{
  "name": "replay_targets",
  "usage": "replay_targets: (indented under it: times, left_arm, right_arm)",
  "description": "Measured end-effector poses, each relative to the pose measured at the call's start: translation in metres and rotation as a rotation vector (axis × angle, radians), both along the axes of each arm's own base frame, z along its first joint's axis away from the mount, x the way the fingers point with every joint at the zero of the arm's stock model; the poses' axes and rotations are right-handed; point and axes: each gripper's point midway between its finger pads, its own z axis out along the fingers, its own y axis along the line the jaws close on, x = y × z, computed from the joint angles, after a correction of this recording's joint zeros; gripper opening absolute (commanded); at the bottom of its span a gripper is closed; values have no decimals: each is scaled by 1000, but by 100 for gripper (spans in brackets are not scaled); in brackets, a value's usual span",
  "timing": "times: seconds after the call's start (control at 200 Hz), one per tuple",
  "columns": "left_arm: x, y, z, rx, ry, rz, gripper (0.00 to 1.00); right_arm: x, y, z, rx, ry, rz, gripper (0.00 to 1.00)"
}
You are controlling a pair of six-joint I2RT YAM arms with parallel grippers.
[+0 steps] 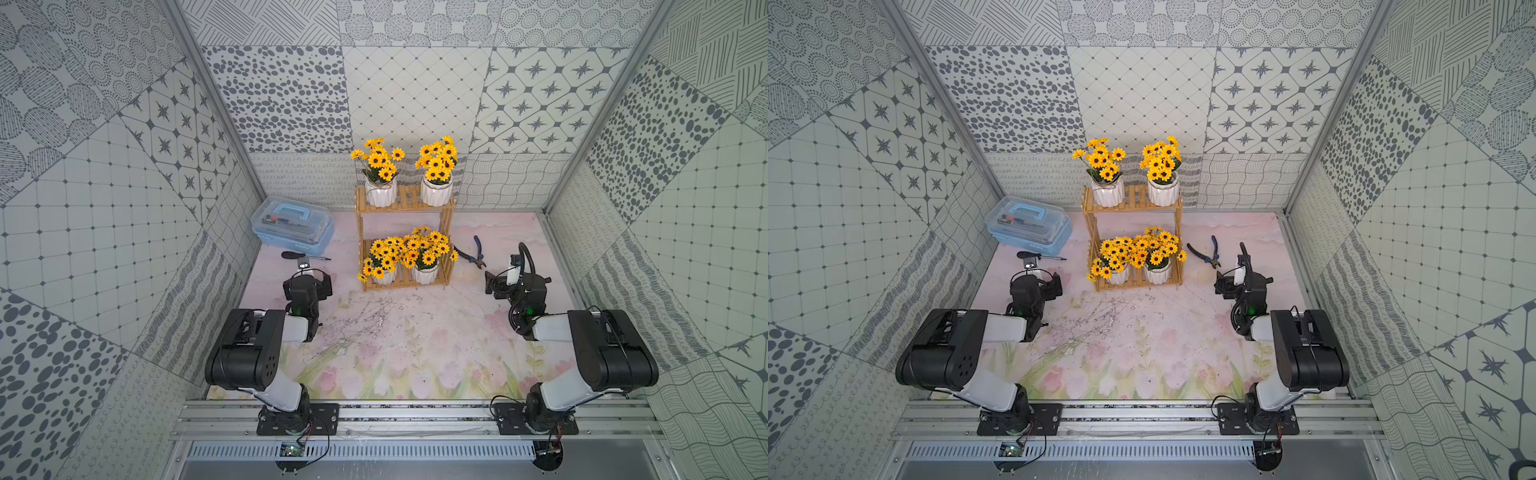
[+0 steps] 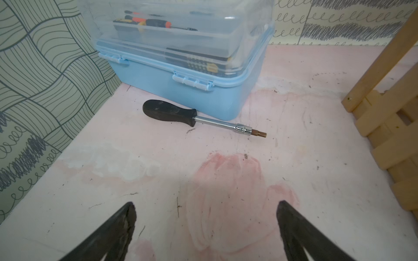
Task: Take the sunflower pots off the shelves
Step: Pick up the sunflower pot from the shelf.
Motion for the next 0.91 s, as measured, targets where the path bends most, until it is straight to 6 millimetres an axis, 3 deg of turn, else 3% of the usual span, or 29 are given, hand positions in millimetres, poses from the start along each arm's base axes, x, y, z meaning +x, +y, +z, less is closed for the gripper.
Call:
replay_targets:
  times: [0.905]
  left_arm:
    - [0,0,0,0,0,0,97]
  right_arm:
    - [0,-1,0,20,1,0,98]
